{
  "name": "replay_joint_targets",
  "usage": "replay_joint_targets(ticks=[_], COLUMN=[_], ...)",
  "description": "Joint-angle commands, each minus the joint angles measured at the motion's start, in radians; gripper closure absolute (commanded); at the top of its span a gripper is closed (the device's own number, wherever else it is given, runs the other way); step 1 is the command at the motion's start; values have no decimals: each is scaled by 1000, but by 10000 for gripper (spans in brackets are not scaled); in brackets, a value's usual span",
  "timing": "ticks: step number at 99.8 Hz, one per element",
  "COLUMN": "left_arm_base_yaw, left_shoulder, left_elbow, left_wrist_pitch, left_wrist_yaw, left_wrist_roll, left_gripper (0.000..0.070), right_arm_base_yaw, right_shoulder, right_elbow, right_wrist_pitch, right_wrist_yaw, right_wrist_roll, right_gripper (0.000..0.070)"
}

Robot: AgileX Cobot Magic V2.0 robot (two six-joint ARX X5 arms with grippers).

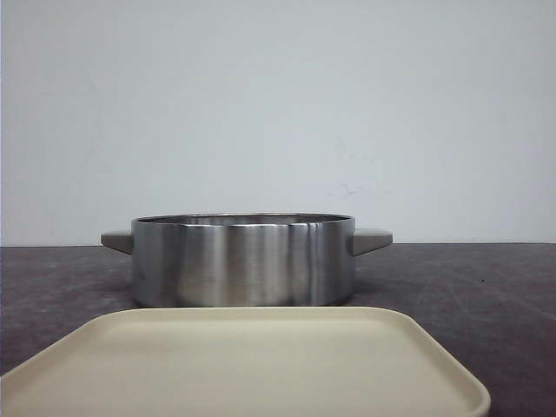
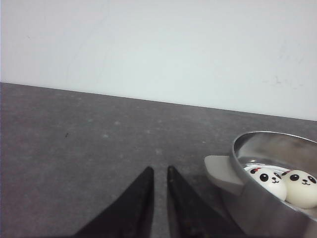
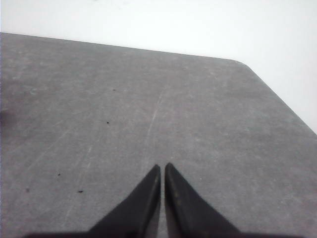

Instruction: Steam buns

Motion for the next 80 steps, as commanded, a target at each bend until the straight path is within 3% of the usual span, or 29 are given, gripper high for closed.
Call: replay_joint_targets(ticks=[1, 21, 56, 80], left_arm_base_yaw=[8, 23, 54, 82], left_shoulder=[-10, -31, -31, -26], left_elbow=[-21, -61, -61, -61], left_wrist_pitch=[11, -14, -171, -167], left_wrist_yaw=[-3, -3, -8, -1], left_wrist_roll=[3, 5, 95, 135], left_gripper=[700, 700, 700, 700], right_arm_base_yaw=[0, 0, 0, 0], right_shoulder=[0, 0, 0, 0], right_elbow=[-3, -3, -3, -3], right_wrist_pitch=[8, 8, 8, 8], right_wrist_yaw=[3, 2, 2, 2], right_wrist_roll=[-6, -6, -6, -6], right_gripper=[691, 691, 691, 691])
